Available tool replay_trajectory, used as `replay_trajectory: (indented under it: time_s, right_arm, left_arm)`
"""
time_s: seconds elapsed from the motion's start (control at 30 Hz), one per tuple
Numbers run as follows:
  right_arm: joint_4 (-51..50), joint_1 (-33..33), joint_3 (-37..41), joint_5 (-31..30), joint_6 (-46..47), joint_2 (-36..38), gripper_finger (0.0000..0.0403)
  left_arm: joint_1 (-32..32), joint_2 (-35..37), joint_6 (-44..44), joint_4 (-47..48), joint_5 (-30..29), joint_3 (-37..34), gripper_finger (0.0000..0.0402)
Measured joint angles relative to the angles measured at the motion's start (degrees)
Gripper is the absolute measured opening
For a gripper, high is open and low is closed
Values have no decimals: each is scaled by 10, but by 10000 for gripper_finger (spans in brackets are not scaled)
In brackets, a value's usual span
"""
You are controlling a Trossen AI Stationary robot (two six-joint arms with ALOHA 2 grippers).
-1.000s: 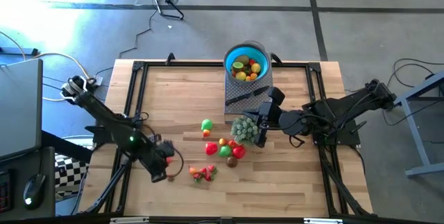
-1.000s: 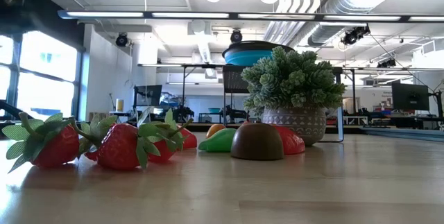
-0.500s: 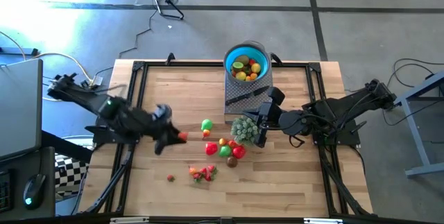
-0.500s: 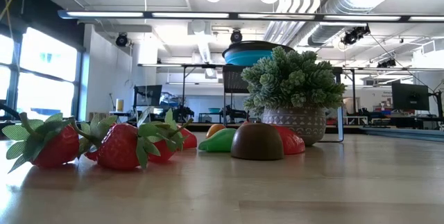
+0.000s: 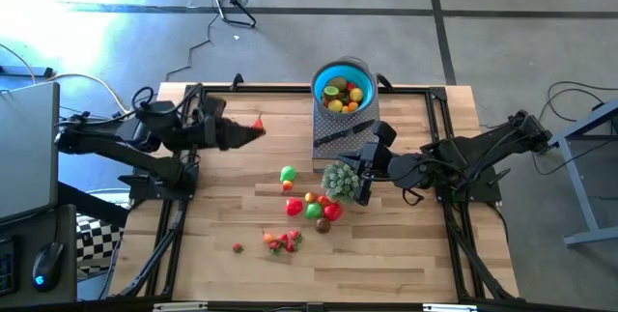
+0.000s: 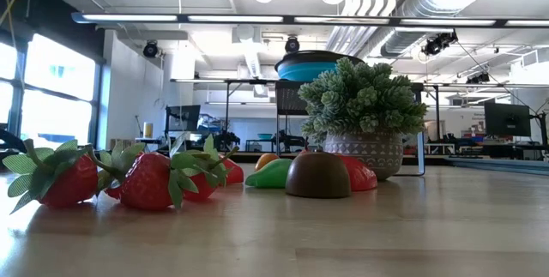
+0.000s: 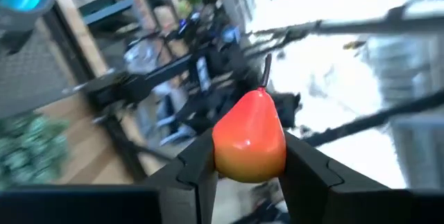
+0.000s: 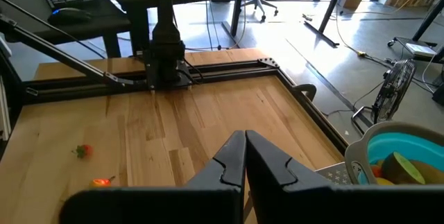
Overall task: Pick & Place Fruit
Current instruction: Put the orange pear into the blue strainer bowl
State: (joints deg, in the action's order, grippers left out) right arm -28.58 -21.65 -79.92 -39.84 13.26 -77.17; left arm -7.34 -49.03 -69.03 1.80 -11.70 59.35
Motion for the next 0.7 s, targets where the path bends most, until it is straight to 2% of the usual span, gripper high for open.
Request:
replay_trajectory:
  time_s: [0.23,0.37,0.57,0.7]
  right_arm:
    - [-2,0,0,0,0,0,4]
    - [-7,0,0,0,0,0,4]
    - [-8,0,0,0,0,0,4]
    - [-8,-2,0,0,0,0,4]
  left_arm:
    - [45,-10,-32,-69,2,0,121]
    - [77,-16,-31,-65,13,0,121]
    - [132,-40,5,-64,61,0,121]
    - [166,-60,59,-65,96,0,121]
